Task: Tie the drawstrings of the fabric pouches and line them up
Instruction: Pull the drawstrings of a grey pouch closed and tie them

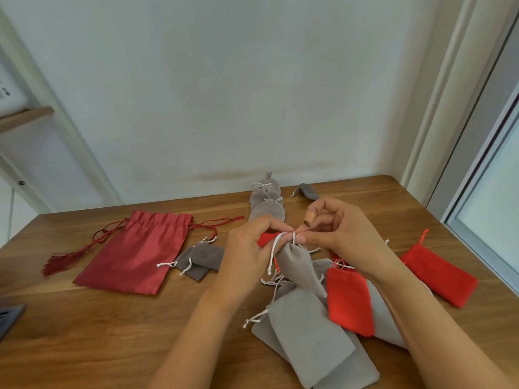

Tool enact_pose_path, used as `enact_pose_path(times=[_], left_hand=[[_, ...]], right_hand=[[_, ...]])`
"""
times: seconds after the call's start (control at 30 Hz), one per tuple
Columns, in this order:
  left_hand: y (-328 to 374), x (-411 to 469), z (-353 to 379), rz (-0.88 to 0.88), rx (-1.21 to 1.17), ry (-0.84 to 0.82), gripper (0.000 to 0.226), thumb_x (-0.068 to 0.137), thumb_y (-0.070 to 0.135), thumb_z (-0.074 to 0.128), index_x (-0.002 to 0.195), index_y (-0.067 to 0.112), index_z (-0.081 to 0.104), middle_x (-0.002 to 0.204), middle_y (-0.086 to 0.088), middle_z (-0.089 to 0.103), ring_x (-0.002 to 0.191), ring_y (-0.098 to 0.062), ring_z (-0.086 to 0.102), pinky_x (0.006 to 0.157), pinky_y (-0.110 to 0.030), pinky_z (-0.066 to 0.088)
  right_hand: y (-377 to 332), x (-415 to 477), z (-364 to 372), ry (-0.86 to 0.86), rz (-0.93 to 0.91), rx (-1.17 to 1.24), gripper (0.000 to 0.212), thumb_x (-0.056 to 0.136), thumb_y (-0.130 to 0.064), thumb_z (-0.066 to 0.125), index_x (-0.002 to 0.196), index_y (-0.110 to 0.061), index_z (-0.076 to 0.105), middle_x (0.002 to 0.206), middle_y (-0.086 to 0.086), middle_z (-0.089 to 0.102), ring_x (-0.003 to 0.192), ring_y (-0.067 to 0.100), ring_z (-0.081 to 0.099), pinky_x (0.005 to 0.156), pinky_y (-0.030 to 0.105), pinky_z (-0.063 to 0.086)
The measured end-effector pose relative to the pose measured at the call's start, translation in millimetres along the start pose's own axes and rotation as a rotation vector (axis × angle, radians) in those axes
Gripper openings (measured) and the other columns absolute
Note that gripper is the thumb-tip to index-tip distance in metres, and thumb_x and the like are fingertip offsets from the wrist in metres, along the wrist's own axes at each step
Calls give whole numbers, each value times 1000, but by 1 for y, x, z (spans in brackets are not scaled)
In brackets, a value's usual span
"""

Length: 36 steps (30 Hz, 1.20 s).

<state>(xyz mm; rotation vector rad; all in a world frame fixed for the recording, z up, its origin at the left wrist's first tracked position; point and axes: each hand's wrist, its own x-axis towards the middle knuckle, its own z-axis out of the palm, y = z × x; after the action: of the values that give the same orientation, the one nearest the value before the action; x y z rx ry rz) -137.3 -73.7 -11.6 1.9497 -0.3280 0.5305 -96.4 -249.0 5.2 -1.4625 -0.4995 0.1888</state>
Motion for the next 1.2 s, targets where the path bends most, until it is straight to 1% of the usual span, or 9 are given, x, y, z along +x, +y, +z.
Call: enact_pose_path(times=[0.07,0.3,0.4,0.5,0.67,0.87,1.03,1.07,1.2], left_hand=[[4,-1,1,-37,-64,-47,30,85,14,70,82,43,70,85,12,70,85,-14,68,74,-37,57],[6,0,3,-128,-200,-34,6,80,19,73,81,25,72,82,1,72,80,-14,69,71,-25,53],[7,1,3,-173,-281,29,8,70,28,73,77,24,72,78,-1,73,74,-12,69,64,-22,52],[9,2,4,-167,-287,32,6,71,30,72,76,29,71,78,1,73,72,-13,69,62,-22,52],[12,2,5,-129,-184,-23,13,89,9,62,84,21,65,78,16,67,75,1,62,67,-12,46],[13,3,5,-199,-138,-74,16,94,14,58,80,21,64,70,16,63,68,5,54,63,-9,41],[21,3,5,-220,-241,-47,15,93,11,57,83,15,67,72,16,68,68,5,57,60,-9,42],[21,3,5,-214,-239,-48,14,94,10,56,85,14,67,74,17,68,69,6,59,61,-9,43],[17,2,5,-214,-214,-33,11,92,14,58,85,18,67,77,13,69,72,3,60,63,-11,44]], right_hand=[[-1,-1,-3,-30,-38,-51,31,68,12,77,80,-6,55,75,14,72,69,16,68,69,24,56],[10,-1,11,-57,-153,-234,24,80,13,62,84,-9,53,78,2,57,74,11,54,70,21,47],[9,0,12,-57,-39,49,20,85,7,62,85,-9,51,79,0,57,71,9,52,64,20,44],[8,1,9,-118,90,334,16,78,-3,63,83,-13,52,79,2,59,69,13,54,64,22,45],[9,1,8,-55,-82,23,27,79,9,66,80,-13,51,77,1,59,70,11,54,66,19,47],[11,-2,11,127,-388,-585,23,78,9,66,79,-11,56,77,-6,58,72,10,57,66,21,46],[6,1,10,67,-175,-63,26,81,16,62,84,-8,52,79,2,54,73,8,56,71,19,49],[7,0,9,53,-177,-76,25,80,13,64,84,-8,53,78,1,55,72,8,57,70,19,49],[15,2,10,175,-290,-550,21,76,3,72,80,-15,63,76,-12,59,73,3,56,73,9,44]])
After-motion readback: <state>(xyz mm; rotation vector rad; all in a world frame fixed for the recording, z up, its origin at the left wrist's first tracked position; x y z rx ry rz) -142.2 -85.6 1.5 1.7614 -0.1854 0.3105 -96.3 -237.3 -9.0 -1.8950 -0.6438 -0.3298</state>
